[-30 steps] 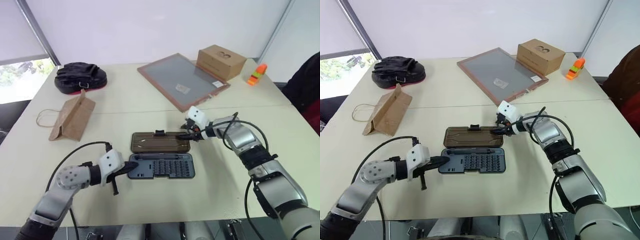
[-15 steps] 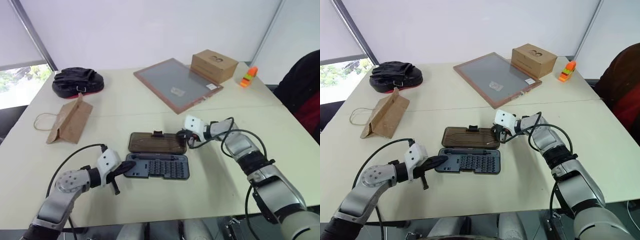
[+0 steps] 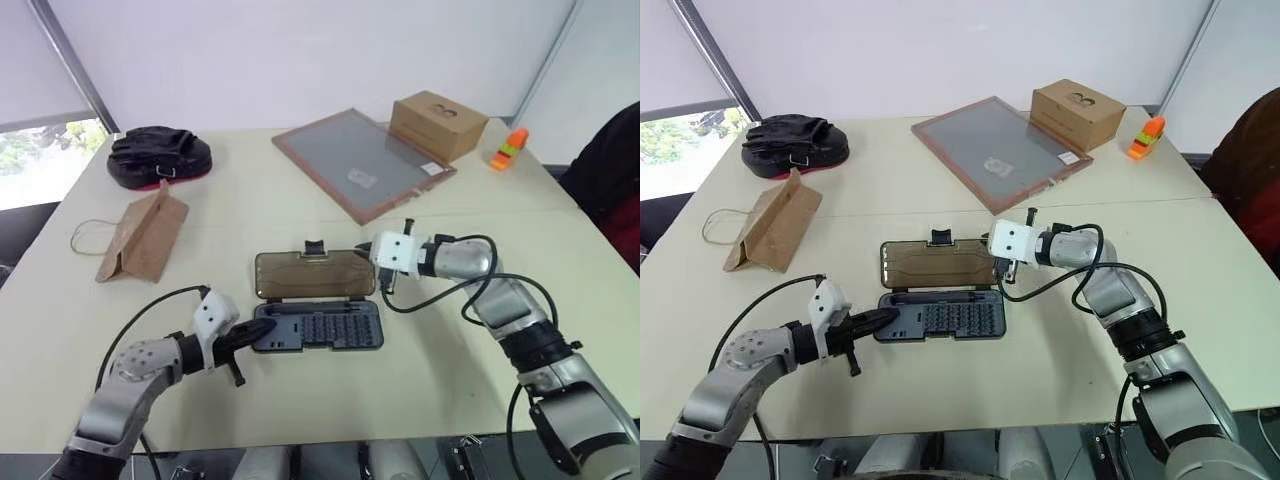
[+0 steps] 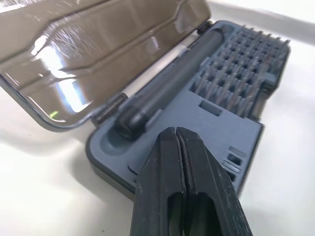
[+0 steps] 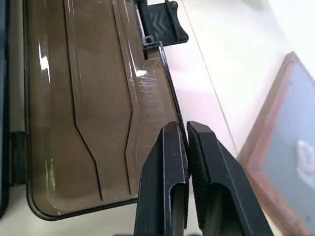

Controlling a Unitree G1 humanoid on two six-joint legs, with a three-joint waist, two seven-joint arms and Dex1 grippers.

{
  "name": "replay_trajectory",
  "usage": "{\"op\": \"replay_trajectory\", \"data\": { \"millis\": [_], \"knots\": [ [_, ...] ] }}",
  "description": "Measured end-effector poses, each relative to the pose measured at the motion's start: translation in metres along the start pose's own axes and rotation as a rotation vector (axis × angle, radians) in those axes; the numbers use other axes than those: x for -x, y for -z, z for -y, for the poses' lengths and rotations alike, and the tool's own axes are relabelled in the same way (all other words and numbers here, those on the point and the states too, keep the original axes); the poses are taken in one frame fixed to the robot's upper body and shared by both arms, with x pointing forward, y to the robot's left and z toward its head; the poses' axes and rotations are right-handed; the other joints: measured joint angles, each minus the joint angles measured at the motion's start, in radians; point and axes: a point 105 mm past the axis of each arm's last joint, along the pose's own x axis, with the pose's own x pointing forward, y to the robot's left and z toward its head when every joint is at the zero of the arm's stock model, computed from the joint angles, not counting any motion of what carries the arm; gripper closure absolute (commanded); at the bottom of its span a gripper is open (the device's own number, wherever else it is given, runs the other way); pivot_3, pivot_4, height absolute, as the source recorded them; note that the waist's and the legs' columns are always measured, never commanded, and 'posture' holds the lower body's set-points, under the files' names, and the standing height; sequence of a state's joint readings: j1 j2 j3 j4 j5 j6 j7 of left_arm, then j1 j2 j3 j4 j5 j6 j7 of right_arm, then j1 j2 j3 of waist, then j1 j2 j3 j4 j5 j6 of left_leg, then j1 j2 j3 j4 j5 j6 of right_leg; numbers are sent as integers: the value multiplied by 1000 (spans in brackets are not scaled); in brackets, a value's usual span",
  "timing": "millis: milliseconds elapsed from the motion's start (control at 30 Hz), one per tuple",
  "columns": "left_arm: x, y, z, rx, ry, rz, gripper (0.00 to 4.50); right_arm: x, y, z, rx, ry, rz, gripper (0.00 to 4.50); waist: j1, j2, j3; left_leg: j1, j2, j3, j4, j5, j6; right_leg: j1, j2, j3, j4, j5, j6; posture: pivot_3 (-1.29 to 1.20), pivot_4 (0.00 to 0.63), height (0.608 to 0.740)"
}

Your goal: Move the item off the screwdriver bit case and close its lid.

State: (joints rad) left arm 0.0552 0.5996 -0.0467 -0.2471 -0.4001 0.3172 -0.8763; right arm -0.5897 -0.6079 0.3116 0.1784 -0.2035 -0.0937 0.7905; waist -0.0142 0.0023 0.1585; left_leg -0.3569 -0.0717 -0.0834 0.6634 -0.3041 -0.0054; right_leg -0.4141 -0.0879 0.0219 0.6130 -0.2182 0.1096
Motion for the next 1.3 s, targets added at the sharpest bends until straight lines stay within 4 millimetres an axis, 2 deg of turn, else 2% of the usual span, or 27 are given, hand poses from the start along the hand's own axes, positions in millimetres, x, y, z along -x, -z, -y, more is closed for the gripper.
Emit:
{"op": "replay_trajectory", "data": {
  "millis": [167, 200, 267, 333, 433, 500, 600, 667, 733, 800, 900, 1033, 1200, 1300],
  "knots": [
    [1, -5, 0, 53, 15, 14, 4500, 0, 0, 2, 42, 23, -11, 4482, 1, -5, 7, -1, 0, 0, 0, 0, 0, 0, 0, 0, -1, 0, -1, 0, 150, 740],
    [2, -7, 0, 124, 26, 34, 4500, 0, 1, 3, 45, 30, -15, 4482, 1, -6, 9, -1, 0, 0, 0, 0, 0, 0, 0, 0, 0, 0, -1, 0, 150, 740],
    [4, -23, 4, 262, 75, 102, 4500, 1, 2, 7, 47, 56, -22, 4482, 0, -10, 16, -2, 0, -1, 0, 0, 0, -1, 0, 0, 0, 0, -1, 0, 150, 740],
    [11, -49, 2, 354, 133, 187, 4500, 2, 2, 8, 48, 66, -23, 4482, -1, -13, 19, -4, 0, -1, 0, 0, -1, -4, 0, -1, 1, 0, 1, 0, 150, 740],
    [26, -85, -29, 390, 64, 337, 4500, 2, 2, 9, 47, 74, -23, 4482, 0, -12, 19, -8, 0, -1, 0, 2, -3, -9, 0, -1, 2, 2, 2, 0, 150, 740],
    [31, -93, -56, 411, -39, 415, 4500, 2, 2, 9, 46, 77, -22, 4482, -1, -12, 19, -10, 0, -1, 0, 2, -4, -11, 0, -1, 1, 2, 2, 0, 150, 740],
    [32, -90, -98, 413, -245, 468, 4500, 2, 3, 9, 49, 79, -25, 4482, 0, -13, 19, -14, -1, -1, 0, 4, -8, -14, 0, -1, 0, 3, 1, 0, 150, 740],
    [26, -78, -124, 359, -381, 399, 4500, 2, 3, 10, 48, 82, -27, 4482, 2, -13, 19, -15, -1, -1, 0, 5, -9, -15, 1, -2, 0, 4, 0, 0, 150, 740],
    [12, -61, -142, 275, -466, 272, 4500, 2, 4, 10, 46, 85, -29, 4482, 3, -13, 19, -15, -1, -1, 0, 5, -9, -15, 1, -2, 0, 4, 0, 0, 150, 740],
    [-3, -48, -145, 237, -461, 196, 4500, 2, 4, 10, 44, 87, -28, 4482, 0, -13, 19, -16, -1, -1, 0, 5, -9, -15, 0, -2, -1, 4, 0, 0, 150, 740],
    [-31, -33, -137, 205, -355, 117, 4500, 1, 4, 10, 41, 89, -26, 4482, 0, -13, 19, -17, -1, -1, 0, 5, -9, -17, 0, -2, 0, 4, 0, 0, 150, 740],
    [-55, -41, -121, 156, -148, 109, 4500, 1, 4, 10, 39, 89, -26, 4482, 0, -13, 19, -17, -1, -1, 0, 5, -8, -17, 0, -3, 0, 4, 0, 0, 150, 740],
    [-65, -46, -116, 196, -24, 117, 4500, 2, 1, 12, 43, 98, -20, 4482, -2, -14, 19, -17, -1, -1, 0, 4, -6, -17, 1, -3, 0, 5, 1, 0, 150, 740],
    [-68, -45, -113, 202, 13, 106, 4500, 2, -2, 13, 43, 104, -13, 3476, -2, -14, 19, -17, -1, -1, 0, 4, -6, -17, 1, -3, 1, 5, 1, 0, 150, 740]
  ]
}}
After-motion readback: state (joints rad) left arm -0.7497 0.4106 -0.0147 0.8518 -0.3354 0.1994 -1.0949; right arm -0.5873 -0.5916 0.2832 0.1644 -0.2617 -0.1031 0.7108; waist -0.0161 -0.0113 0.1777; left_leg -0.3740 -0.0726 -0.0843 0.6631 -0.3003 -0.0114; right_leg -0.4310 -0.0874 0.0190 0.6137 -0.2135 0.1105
